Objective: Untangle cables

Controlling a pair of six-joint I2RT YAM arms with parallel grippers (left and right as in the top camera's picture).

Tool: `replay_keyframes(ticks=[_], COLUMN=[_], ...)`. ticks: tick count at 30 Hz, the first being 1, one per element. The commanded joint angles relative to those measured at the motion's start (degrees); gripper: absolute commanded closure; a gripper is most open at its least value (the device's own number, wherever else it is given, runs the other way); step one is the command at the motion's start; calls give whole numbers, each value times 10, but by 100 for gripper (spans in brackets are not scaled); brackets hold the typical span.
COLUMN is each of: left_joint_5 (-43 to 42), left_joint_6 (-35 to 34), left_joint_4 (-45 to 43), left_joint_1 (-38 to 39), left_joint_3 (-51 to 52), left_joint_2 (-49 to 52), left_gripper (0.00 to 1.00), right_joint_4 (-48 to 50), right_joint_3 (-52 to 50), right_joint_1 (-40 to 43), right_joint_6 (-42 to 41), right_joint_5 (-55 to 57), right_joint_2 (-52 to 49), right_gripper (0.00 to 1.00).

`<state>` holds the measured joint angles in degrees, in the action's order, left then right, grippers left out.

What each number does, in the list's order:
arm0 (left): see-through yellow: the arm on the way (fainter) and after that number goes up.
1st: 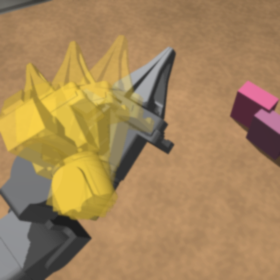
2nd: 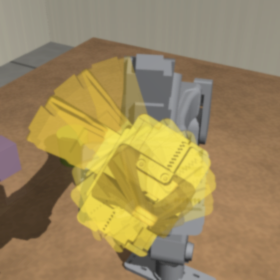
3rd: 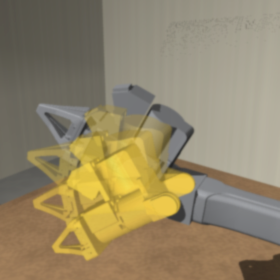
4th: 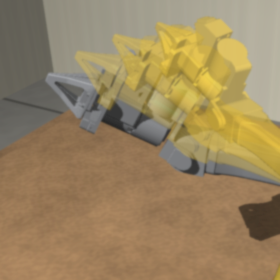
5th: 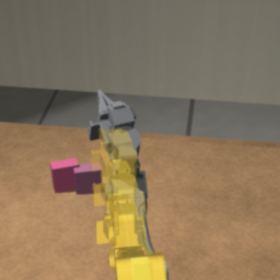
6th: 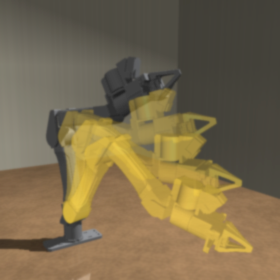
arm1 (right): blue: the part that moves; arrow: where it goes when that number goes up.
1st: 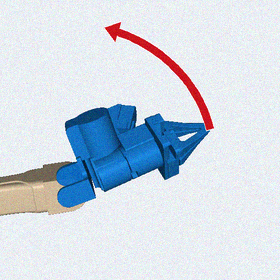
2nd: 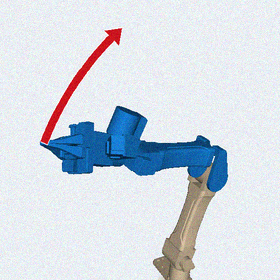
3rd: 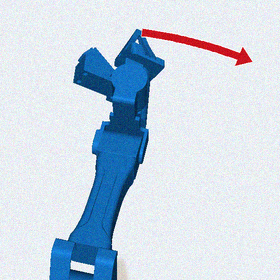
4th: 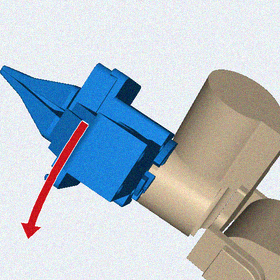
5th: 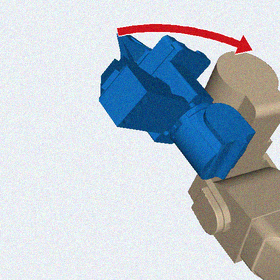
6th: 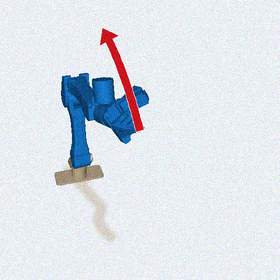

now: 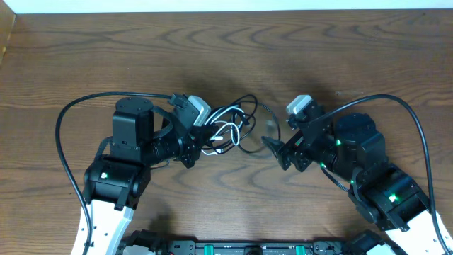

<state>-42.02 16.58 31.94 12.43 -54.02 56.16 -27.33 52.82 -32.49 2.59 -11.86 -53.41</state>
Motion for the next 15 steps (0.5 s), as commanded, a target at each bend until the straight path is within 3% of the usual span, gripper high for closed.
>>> replay_keyframes(ticks=[1, 6, 15], left_joint_5=[-24, -38, -172], left_joint_6=[57, 57, 80], left_joint_4=[8, 19, 16], left_joint_1=[-1, -1, -1], left_joint_3=[-3, -3, -3], left_joint_2=[-1, -1, -1], left_gripper=[93, 92, 92], right_joint_4=[-6, -23, -51], right_joint_3=[7, 7, 6], right_joint_1=[-1, -1, -1], right_joint_6=[14, 42, 74], right_joint_5=[91, 134, 150], right_joint_2=[2, 1, -34], right_gripper=[10, 8, 7])
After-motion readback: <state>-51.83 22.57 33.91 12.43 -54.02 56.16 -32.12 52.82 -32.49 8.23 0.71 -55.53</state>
